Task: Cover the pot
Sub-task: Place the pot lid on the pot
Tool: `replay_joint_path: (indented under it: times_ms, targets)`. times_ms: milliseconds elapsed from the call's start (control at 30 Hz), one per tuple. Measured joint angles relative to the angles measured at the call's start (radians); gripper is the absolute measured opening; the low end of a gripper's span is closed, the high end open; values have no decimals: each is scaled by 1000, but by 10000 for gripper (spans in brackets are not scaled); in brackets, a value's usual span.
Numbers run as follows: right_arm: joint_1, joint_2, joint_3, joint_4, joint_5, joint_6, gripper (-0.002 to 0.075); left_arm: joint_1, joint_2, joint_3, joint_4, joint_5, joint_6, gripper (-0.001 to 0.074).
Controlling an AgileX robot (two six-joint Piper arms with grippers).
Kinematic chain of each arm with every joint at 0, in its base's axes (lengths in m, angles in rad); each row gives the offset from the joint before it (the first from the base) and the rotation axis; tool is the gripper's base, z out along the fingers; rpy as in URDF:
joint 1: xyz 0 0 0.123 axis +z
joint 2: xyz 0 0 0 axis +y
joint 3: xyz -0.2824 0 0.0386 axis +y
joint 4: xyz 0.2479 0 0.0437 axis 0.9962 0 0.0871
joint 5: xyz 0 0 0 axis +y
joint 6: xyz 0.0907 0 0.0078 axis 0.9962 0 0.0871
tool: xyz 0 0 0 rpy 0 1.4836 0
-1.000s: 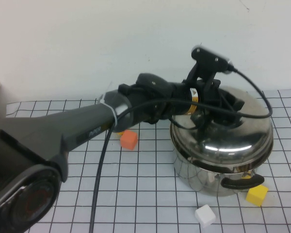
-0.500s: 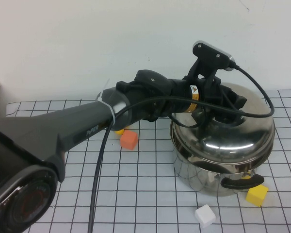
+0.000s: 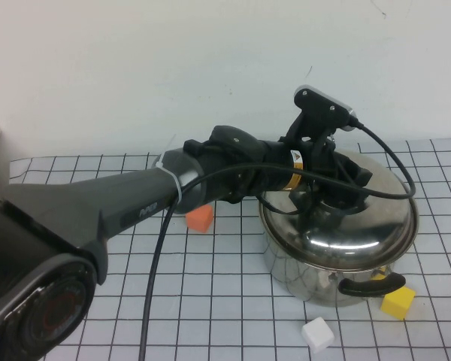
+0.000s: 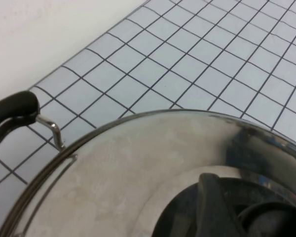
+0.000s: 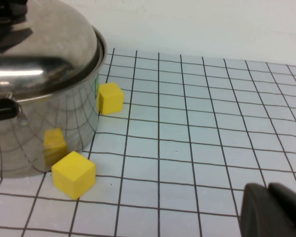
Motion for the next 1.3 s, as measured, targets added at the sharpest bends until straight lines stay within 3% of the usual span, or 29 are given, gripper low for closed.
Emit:
replay_joint_path:
  times_ms: [533,600,733,867,967,1033,1300]
  targets:
    - [0,0,0,0,0,0,11,8,-4,9,-2,-8,-11,321]
    - [0,0,0,0,0,0,11,8,-2,9,-1,6,-18,381]
    - [0,0,0,0,0,0,11,10,-2,10,1,53,-36,590]
    - [0,0,0,0,0,0,11,10,-34,21,1,90,-55,627]
    - [0,0,0,0,0,0,11,14,-85,21,1,113,-62,575]
    - [0,0,0,0,0,0,11,19,-132,21,1,136,-63,503]
    - [0,0,0,0,0,0,11,18,-263,21,1,163,-62,87]
